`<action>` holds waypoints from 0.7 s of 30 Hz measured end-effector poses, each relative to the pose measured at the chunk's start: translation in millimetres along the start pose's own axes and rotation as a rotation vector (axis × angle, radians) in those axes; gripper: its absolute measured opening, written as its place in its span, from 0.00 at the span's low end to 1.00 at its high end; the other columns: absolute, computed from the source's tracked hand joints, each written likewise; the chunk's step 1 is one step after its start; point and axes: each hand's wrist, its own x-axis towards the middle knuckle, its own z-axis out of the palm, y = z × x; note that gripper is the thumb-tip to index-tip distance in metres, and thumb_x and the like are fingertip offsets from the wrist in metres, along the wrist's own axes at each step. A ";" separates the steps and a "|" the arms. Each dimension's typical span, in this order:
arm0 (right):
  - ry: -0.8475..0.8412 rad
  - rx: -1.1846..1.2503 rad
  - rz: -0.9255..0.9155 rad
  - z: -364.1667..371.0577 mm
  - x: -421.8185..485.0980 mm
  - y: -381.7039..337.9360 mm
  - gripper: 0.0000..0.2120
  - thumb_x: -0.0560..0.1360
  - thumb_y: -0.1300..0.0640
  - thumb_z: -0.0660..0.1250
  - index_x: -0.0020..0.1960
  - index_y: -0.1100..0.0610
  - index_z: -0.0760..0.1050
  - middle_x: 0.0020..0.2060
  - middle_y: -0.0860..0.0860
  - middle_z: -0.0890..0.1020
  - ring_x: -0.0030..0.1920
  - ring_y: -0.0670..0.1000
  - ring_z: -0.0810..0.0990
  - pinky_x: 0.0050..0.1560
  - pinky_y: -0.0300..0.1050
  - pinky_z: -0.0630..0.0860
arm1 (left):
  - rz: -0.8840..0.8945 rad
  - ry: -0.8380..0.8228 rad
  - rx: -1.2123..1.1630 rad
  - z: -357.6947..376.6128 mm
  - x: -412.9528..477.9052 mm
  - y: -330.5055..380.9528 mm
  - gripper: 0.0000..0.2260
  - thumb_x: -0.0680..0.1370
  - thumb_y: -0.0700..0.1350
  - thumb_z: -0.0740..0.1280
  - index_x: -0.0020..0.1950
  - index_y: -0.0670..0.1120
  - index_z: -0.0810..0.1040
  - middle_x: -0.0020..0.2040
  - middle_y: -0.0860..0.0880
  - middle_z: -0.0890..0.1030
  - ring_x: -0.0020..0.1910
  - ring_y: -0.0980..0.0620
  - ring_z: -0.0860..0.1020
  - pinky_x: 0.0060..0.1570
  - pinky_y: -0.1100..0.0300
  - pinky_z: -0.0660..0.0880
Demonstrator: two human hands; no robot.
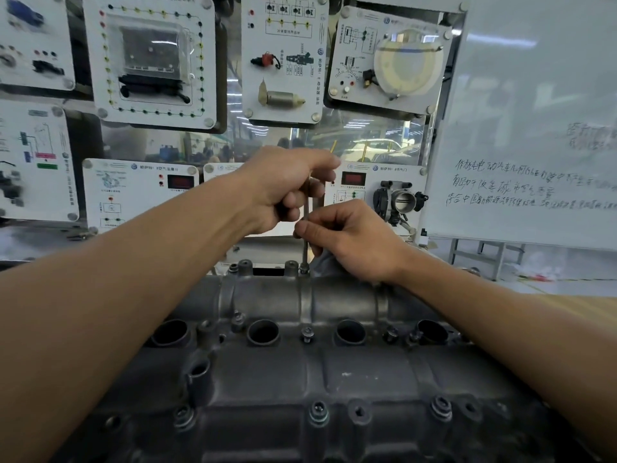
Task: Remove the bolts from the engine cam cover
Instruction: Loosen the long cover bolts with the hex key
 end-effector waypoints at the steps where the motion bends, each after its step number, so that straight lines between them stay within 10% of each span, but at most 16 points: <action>1: -0.005 0.002 -0.001 -0.6 0.4 -0.1 0.18 0.79 0.56 0.67 0.32 0.61 0.76 0.28 0.55 0.75 0.30 0.51 0.69 0.37 0.46 0.68 | -0.035 -0.017 -0.038 -2.1 -0.5 1.0 0.10 0.79 0.47 0.65 0.48 0.40 0.81 0.31 0.49 0.76 0.15 0.59 0.59 0.19 0.69 0.60; 5: 0.003 0.009 0.007 -2.0 -0.5 2.0 0.15 0.79 0.57 0.67 0.38 0.66 0.80 0.28 0.54 0.78 0.28 0.43 0.71 0.34 0.37 0.68 | -0.125 -0.152 -0.340 -12.0 -2.5 -0.1 0.15 0.78 0.41 0.55 0.55 0.39 0.78 0.31 0.47 0.81 0.18 0.57 0.69 0.23 0.67 0.71; 8: 0.028 0.026 0.039 -2.6 -0.4 4.1 0.13 0.79 0.59 0.67 0.40 0.65 0.81 0.28 0.48 0.80 0.27 0.39 0.73 0.33 0.31 0.68 | -0.132 -0.387 -0.496 -23.2 -6.7 -3.3 0.16 0.79 0.42 0.55 0.63 0.39 0.76 0.43 0.42 0.85 0.39 0.47 0.85 0.42 0.56 0.83; 12: 0.027 0.037 0.041 -3.2 -0.3 2.3 0.12 0.79 0.60 0.67 0.38 0.59 0.80 0.27 0.45 0.79 0.28 0.38 0.74 0.35 0.32 0.69 | -0.086 -0.598 -0.430 -37.3 -8.7 -4.8 0.16 0.77 0.42 0.60 0.64 0.42 0.76 0.53 0.43 0.84 0.56 0.44 0.83 0.56 0.52 0.79; 15: 0.021 0.009 0.034 -4.1 -1.5 -0.3 0.15 0.80 0.58 0.67 0.34 0.55 0.78 0.26 0.44 0.78 0.28 0.40 0.72 0.36 0.34 0.68 | -0.051 -0.576 -0.329 -35.6 -9.9 -0.4 0.13 0.75 0.43 0.66 0.59 0.42 0.79 0.47 0.48 0.84 0.48 0.51 0.84 0.45 0.61 0.80; 18: 0.009 -0.020 0.021 -3.3 -3.1 -2.4 0.17 0.80 0.58 0.66 0.32 0.56 0.75 0.24 0.43 0.74 0.27 0.40 0.69 0.33 0.34 0.66 | 0.045 -0.257 -0.028 -16.0 -7.2 2.7 0.23 0.66 0.49 0.75 0.57 0.39 0.81 0.32 0.52 0.78 0.24 0.57 0.74 0.21 0.68 0.66; 21: -0.021 -0.037 0.009 -2.1 -3.0 -2.3 0.18 0.81 0.57 0.65 0.33 0.60 0.74 0.24 0.43 0.72 0.26 0.41 0.67 0.32 0.34 0.65 | 0.111 0.023 0.044 -1.3 -0.7 -0.9 0.16 0.71 0.47 0.76 0.53 0.38 0.83 0.26 0.50 0.75 0.17 0.56 0.61 0.18 0.68 0.57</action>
